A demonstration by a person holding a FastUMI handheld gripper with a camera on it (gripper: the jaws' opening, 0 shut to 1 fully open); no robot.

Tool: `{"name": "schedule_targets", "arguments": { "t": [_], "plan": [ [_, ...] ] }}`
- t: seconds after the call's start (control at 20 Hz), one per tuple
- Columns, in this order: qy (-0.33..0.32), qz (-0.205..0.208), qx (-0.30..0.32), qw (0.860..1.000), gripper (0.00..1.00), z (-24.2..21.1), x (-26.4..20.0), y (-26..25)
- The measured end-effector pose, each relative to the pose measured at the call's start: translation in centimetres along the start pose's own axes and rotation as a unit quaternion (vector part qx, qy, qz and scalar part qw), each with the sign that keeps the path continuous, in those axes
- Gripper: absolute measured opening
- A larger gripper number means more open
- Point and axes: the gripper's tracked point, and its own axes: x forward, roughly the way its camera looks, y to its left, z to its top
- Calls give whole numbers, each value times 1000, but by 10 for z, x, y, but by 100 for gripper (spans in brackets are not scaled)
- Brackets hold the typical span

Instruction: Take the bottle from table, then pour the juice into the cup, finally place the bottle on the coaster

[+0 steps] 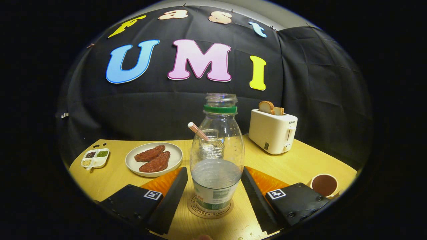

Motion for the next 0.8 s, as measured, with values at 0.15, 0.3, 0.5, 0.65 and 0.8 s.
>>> {"name": "schedule_targets", "arguments": {
  "t": [0.15,0.3,0.5,0.65,0.8],
  "plan": [
    [5,0,-7,1000,98,0,-17,-1],
    [4,-7,-7,1000,98,8,-45,-3],
    [-16,-14,18,1000,98,38,-100,-4],
    [-31,-13,19,999,98,68,-147,-1],
    [-45,0,8,999,98,94,-196,5]
  ]
}}
